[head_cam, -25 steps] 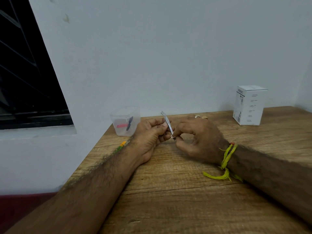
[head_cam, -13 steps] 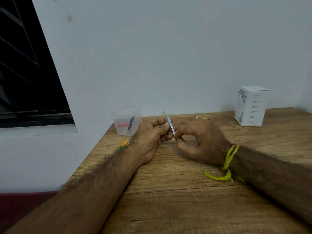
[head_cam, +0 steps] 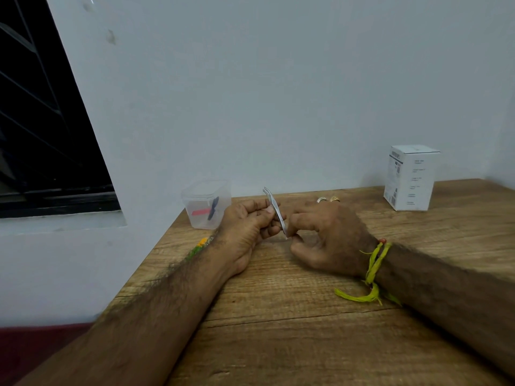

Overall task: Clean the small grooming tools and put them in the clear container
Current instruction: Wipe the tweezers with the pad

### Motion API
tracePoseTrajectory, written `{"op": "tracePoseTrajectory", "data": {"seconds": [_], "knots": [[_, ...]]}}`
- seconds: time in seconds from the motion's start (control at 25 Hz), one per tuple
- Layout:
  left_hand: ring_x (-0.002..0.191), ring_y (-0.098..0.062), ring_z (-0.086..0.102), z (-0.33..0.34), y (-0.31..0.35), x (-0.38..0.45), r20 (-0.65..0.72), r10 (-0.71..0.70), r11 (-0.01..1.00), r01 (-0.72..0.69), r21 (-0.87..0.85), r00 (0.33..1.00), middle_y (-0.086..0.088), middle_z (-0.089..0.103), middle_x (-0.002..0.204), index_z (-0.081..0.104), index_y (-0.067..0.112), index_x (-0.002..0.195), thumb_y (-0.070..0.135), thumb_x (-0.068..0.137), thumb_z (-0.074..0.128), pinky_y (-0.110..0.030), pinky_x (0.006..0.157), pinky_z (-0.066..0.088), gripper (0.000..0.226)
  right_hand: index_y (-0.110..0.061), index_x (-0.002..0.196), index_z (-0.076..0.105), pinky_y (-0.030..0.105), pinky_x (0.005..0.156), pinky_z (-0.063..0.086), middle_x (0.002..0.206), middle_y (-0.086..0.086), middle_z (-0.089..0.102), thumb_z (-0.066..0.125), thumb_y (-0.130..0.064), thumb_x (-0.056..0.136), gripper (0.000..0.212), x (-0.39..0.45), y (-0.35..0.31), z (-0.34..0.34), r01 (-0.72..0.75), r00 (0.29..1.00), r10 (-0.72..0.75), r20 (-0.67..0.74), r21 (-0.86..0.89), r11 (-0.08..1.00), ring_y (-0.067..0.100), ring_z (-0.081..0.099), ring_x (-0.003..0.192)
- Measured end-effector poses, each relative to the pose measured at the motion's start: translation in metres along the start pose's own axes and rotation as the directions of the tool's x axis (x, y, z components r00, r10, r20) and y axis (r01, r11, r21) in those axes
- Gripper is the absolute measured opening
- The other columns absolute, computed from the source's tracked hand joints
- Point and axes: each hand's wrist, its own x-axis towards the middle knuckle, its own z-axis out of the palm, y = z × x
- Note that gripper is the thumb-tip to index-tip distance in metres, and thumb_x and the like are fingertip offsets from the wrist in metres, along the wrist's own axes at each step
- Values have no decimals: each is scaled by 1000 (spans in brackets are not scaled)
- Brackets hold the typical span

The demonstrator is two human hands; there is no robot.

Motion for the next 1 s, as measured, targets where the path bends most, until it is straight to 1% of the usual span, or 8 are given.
{"op": "tracePoseTrajectory", "data": {"seconds": [0.16,0.28,0.36,0.44,0.56,0.76,0.88,1.0], "knots": [[63,-15,68,1,-2,-2,57,19,997,-24,79,998,-14,74,84,69,-1,110,0,97,60,-22,58,58,16,-20,78,71,29,67,51,75,-11,68,68,-15,77,6,2,3,0,-209,951,267,-156,310,927,9,64,72],[66,-19,69,2,-2,-4,114,31,989,-47,140,993,-15,75,86,69,2,114,3,96,62,-25,56,58,19,-20,73,71,20,59,47,65,-8,66,72,-8,80,14,5,11,4,-425,821,545,-167,459,781,4,60,61],[69,-23,71,4,-1,-6,139,48,984,-70,163,989,-14,74,86,70,6,113,4,96,62,-26,50,57,18,-19,74,72,22,58,49,65,-3,69,75,-10,83,12,6,15,7,-498,751,650,-115,548,672,11,63,61],[73,-27,73,5,-1,-8,168,66,978,-97,184,984,-15,72,86,71,11,111,4,97,62,-25,45,54,18,-17,79,74,28,61,54,71,3,72,75,-13,84,7,7,15,8,-524,712,700,-54,623,581,20,69,69],[74,-29,74,7,-2,-8,182,76,973,-113,201,980,-14,70,84,71,15,106,4,98,61,-26,49,56,18,-12,84,75,27,61,54,77,6,74,74,-13,85,1,8,12,6,-523,677,736,17,714,465,19,71,71],[74,-30,73,9,-4,-9,207,59,966,-108,234,976,-16,70,84,68,3,115,2,97,62,-27,59,61,19,-9,84,73,31,63,51,79,7,74,71,-10,87,3,11,8,4,-553,630,759,166,782,287,15,68,71],[72,-30,73,9,-4,-9,196,66,966,-112,235,978,-17,71,84,64,-1,115,1,96,63,-27,58,60,19,-12,82,71,29,62,50,82,8,72,70,-10,87,5,13,7,1,-536,608,750,260,831,147,15,66,74],[68,-30,72,8,-3,-9,186,86,970,-125,208,979,-19,71,83,59,-1,108,-1,95,63,-28,54,58,13,-12,84,70,27,61,50,85,9,71,68,-9,87,5,13,9,-1,-530,591,744,312,845,67,17,65,77]]}}
